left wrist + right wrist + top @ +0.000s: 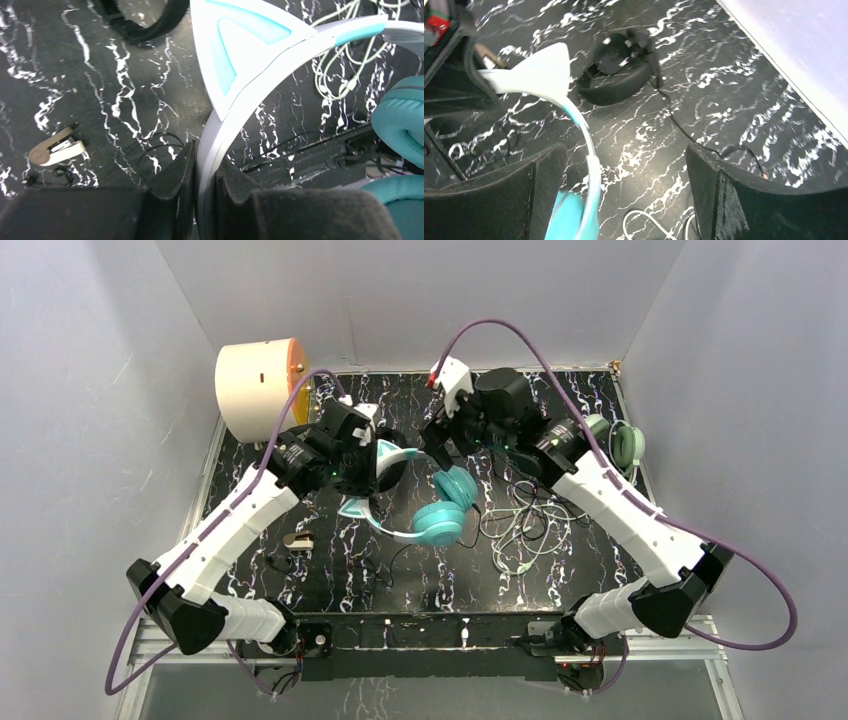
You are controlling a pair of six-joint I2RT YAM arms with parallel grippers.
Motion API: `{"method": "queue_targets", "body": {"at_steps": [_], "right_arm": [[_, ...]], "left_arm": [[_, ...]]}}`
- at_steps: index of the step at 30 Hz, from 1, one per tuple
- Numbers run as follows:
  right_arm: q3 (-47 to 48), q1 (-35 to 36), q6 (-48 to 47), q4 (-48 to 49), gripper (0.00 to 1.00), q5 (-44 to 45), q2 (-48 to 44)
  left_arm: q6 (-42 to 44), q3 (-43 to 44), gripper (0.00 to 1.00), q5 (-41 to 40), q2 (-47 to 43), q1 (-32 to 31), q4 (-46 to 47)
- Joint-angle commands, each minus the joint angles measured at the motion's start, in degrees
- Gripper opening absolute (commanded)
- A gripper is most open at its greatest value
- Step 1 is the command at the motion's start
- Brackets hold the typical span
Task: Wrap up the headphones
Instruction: Pick up the headphones from the center of the board, then wrap the headphones cable around the headphones.
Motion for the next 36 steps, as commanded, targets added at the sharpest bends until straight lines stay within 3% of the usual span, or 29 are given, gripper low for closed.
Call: {"method": "queue_targets", "body": {"at_steps": [1,5,8,10,13,17,19,21,24,28,31,36], "right_arm": [[9.09,0.03,13.21,-6.81,0.98,12.34,-2.86],[12.09,-0.03,17.65,-9.44,0.99,18.55,-5.06],[8.24,-2.15,19.54,-7.71,0.99,23.83,-7.66],[2.97,-9.82,21.03,-4.13,0.99,16.78,-10.14],[-5.75,-27.13,24.56,2.42,0.96,-6.63,-13.04],[-15.69,-32.43,24.93,8.61,0.96,-13.41,-13.99],[-20.81,-32.55,25.04,13.46,0.96,-18.55,-14.3],[-27.72,-32.24,26.59,24.41,0.94,-27.24,-15.1],[-35.97,-26.73,28.63,37.55,0.94,-34.31,-14.57],[-41.52,-16.32,28.61,51.06,0.98,-35.87,-12.6],[-46.89,-13.87,32.86,62.52,0.98,-35.3,-13.09],[-48.18,-13.79,32.99,62.62,0.95,-33.26,-16.13]], "left_arm": [[-5.45,-0.45,0.0,-7.55,-5.31,0.51,2.18],[-10.48,-1.4,0.0,-15.63,-7.85,0.53,2.02],[-14.28,-0.1,0.0,-19.55,-9.48,0.54,1.27],[-16.69,2.22,0.0,-20.8,-10.04,0.49,0.44],[-19.81,7.3,0.0,-21.96,-10.08,0.55,-0.46],[-22.06,16.24,0.0,-23.43,-8.42,0.55,0.51],[-23.24,20.92,0.0,-23.31,-7.01,0.57,1.02],[-24.32,26.26,0.0,-23.14,-5.34,0.53,1.02],[-25.54,31.65,0.0,-23.07,-3.35,0.55,1.04],[-26.85,37.6,0.0,-24.96,-0.99,0.57,-0.07],[-27.36,38.01,0.0,-26.46,-1.53,0.64,1.02],[-27.8,37.72,0.0,-28.97,-1.96,0.54,1.92]]}}
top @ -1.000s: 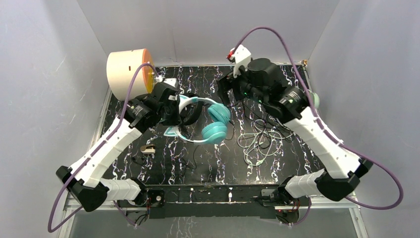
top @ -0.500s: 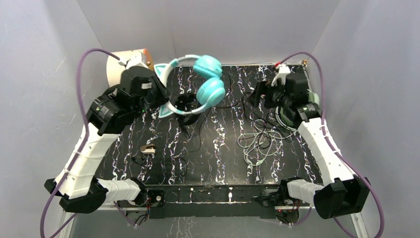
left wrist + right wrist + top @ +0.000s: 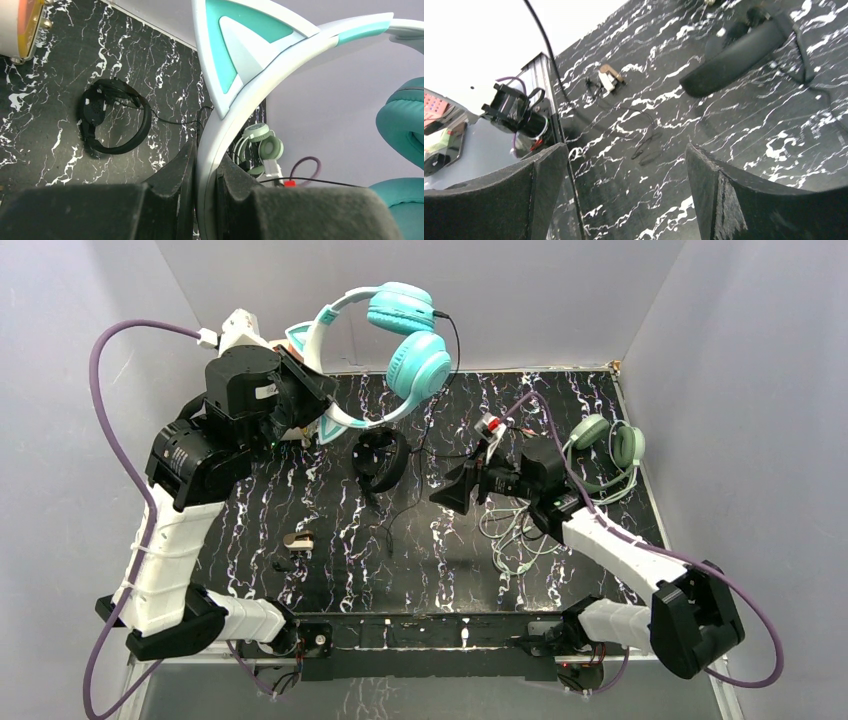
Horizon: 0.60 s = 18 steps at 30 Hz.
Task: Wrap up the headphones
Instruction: Wrap the headphones cable around the headphones.
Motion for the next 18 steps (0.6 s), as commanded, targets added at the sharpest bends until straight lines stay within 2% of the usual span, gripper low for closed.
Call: {"method": "queue_targets", "body": {"at_steps": [1,4,12,18], "right_arm": [[-1.53,-0.35,0.87,11.2,0.96,1.26,-5.56],[-3.33,-0.4,0.91,15.3,0.99,0.11,-7.1],[-6.62,3.26,7.24,34.33,0.94,0.05,-0.43],[-6.32,7.05,6.61,38.21,0.89,3.54,4.04]], "left_arm": [[-2.65,1.86,0.0,-3.85,-1.21,0.2,4.49],[-3.02,1.33,0.0,-3.91,-1.35,0.11,5.35],[-5.81,-0.52,0.0,-4.36,-2.73,0.09,7.22],[-7.1,-0.72,0.0,-4.58,-3.42,0.14,8.15]]}}
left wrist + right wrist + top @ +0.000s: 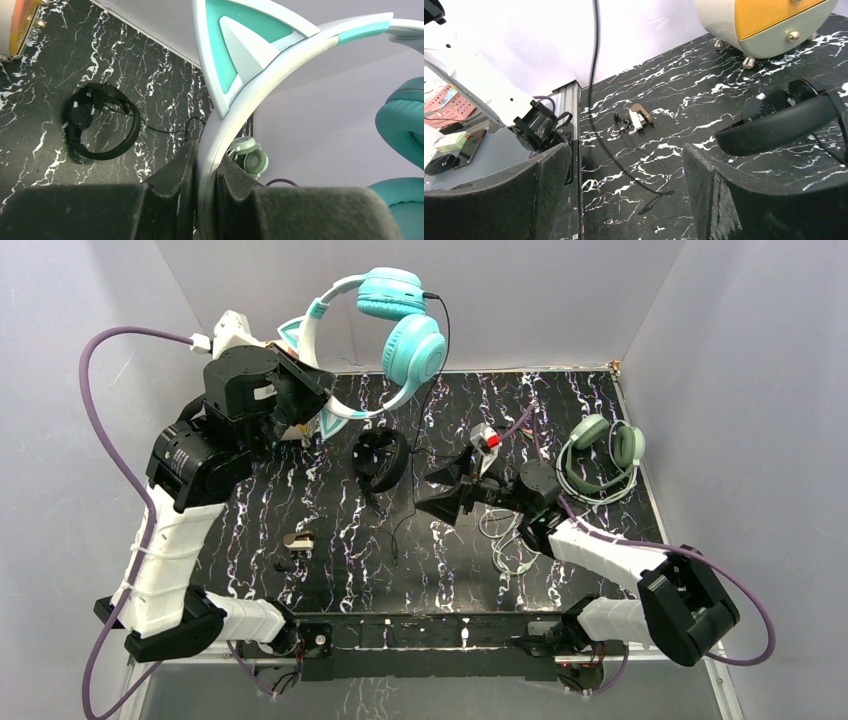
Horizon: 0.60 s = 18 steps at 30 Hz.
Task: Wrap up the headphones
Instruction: Wrap the headphones cable around the headphones.
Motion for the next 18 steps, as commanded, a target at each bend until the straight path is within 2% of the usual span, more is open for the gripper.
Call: {"method": "queue_targets", "body": {"at_steps": [1,3,8,14,18], "right_arm": [[1.65,2.46,0.64,10.23,0.88,2.83,2.92],[1.91,3.31,1.09,11.56,0.84,3.44,4.04],[1.63,5.35,2.11,15.75,0.83,5.52,5.7],[1.61,5.91,2.92,18.39,0.67,8.37,7.27],[2.41,5.91,3.8,20.34,0.66,7.65,8.68]], "left_arm": [[-3.31,0.18,0.0,-1.75,-3.16,0.14,6.32],[-3.79,-0.36,0.0,-1.78,-3.45,0.11,6.71],[-4.52,-1.3,0.0,-1.97,-4.0,0.13,7.85],[-5.26,-1.51,0.0,-1.88,-4.5,0.12,8.78],[-5.63,-2.85,0.0,-1.56,-5.52,0.12,10.09]]}}
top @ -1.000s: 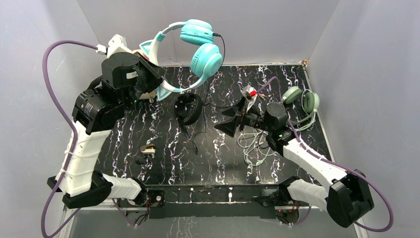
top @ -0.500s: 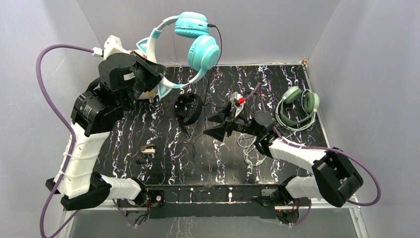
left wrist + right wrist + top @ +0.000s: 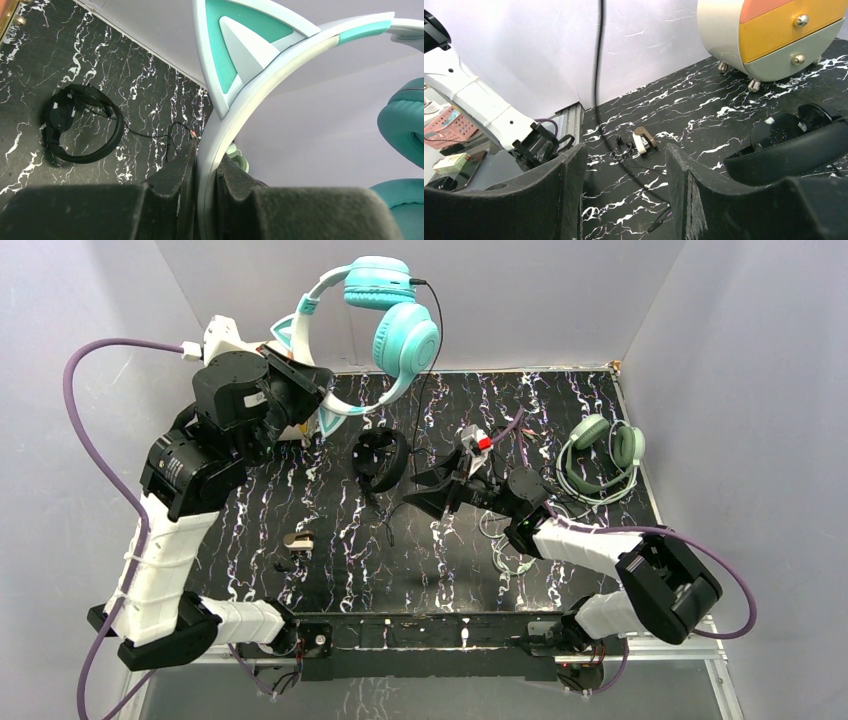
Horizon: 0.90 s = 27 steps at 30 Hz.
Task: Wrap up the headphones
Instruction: Wrap the headphones cable around the headphones.
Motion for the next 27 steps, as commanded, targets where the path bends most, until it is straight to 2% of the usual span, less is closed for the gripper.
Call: {"method": "queue_targets", "body": {"at_steps": [1,4,6,9,10,13,14,21,24,27], "right_arm": [[2.9,0.26,1.16,7.28,0.66,0.58,1.86],[3.88,0.51,1.75,7.98,0.67,0.01,2.96],[4.25,0.55,2.11,8.39,0.59,-0.11,3.2],[4.07,0.52,1.97,7.72,0.36,-0.26,1.59],[3.81,0.53,1.69,6.14,0.26,-0.16,0.3],[2.44,0.42,-1.46,-0.56,0.04,-1.02,-4.93],[2.19,0.44,-3.15,-3.49,0.0,-1.99,-6.76],[6.53,0.42,-18.89,-34.26,0.0,-7.78,-18.22],[7.54,0.5,-20.73,-40.96,0.0,-8.85,-20.2],[6.96,0.47,-21.09,-45.73,0.0,-2.37,-22.53]], "left_arm": [[-2.52,-0.42,0.0,-0.97,-3.18,0.14,6.56],[-2.35,-0.46,0.0,-0.08,-3.27,0.14,7.12],[-2.11,-0.94,0.0,0.93,-3.57,0.07,7.97],[0.61,-4.36,0.0,5.47,-5.05,0.08,13.72],[1.74,-5.79,0.0,8.88,-5.66,0.15,16.0],[5.59,-9.26,0.0,18.36,-6.48,0.13,23.32],[7.27,-9.95,0.0,21.91,-6.42,0.09,25.09],[14.66,-10.01,0.0,46.77,-1.58,0.23,31.32],[13.29,-13.04,0.0,51.51,-1.62,0.2,37.65],[10.96,-13.2,0.0,58.95,0.05,0.17,42.54]]}}
